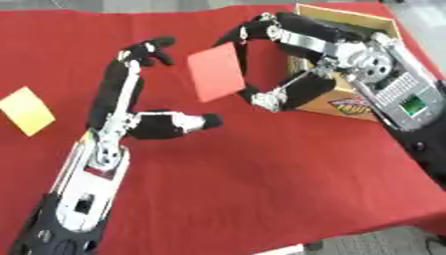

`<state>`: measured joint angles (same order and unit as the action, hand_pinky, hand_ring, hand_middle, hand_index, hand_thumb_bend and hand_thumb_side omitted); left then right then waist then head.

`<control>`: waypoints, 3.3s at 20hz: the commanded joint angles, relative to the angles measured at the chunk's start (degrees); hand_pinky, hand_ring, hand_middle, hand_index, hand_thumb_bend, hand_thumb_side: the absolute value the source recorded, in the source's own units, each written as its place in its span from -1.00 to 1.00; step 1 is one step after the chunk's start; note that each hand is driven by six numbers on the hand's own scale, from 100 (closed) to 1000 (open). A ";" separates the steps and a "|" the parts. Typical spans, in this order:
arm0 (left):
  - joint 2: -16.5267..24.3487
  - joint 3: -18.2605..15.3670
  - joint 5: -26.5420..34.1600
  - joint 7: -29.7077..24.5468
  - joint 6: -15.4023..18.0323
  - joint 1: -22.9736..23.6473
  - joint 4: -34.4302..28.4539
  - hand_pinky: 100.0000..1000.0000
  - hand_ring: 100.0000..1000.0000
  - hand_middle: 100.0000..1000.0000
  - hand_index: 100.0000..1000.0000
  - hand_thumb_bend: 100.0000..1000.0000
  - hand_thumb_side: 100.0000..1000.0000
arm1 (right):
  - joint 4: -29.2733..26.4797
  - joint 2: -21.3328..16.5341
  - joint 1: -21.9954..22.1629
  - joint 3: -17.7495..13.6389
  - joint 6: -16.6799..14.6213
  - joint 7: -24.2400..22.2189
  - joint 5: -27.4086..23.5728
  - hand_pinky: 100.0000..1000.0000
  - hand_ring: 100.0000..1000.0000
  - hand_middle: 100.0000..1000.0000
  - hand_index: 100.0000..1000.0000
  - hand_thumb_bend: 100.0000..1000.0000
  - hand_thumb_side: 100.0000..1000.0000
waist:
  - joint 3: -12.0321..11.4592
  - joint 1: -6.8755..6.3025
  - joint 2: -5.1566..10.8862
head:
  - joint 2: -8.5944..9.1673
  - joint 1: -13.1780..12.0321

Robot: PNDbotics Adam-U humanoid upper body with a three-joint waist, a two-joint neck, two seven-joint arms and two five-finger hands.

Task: Pick up the objects with one hand, pass them to the other hand, and then place them into the box on the other side of the table.

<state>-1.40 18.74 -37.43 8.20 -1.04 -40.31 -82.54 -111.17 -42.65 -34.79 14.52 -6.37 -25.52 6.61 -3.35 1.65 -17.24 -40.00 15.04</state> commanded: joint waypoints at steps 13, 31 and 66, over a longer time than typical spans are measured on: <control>12.52 -1.24 -1.39 -1.72 0.18 4.65 -4.91 0.49 0.47 0.10 0.65 1.00 -0.46 | -1.25 -10.70 7.30 -10.41 5.61 8.40 -8.77 0.68 0.71 -0.20 0.08 -1.00 -1.00 | 2.10 -2.55 2.75 | -0.28 5.33; 32.11 -9.53 7.03 1.89 -5.73 19.81 -28.95 0.48 0.41 0.04 0.62 0.96 -0.58 | 16.56 -19.17 20.48 -23.07 4.66 24.09 -7.91 0.68 0.70 -0.20 0.08 -1.00 -1.00 | 0.49 -4.03 1.29 | 1.37 12.72; 33.41 -16.49 7.90 11.88 -9.44 24.30 -31.17 0.45 0.39 0.01 0.58 0.64 -0.49 | -2.16 -17.28 26.05 -33.23 -5.73 32.15 -38.92 0.85 1.00 0.70 0.87 -1.00 -0.13 | 1.78 -3.28 1.64 | 2.08 -2.03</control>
<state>30.25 3.45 -29.89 19.28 -10.16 -15.75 -113.01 -109.55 -58.62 -8.55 -16.28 -10.65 5.64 -27.39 -1.54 -1.77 -16.85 -38.68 14.70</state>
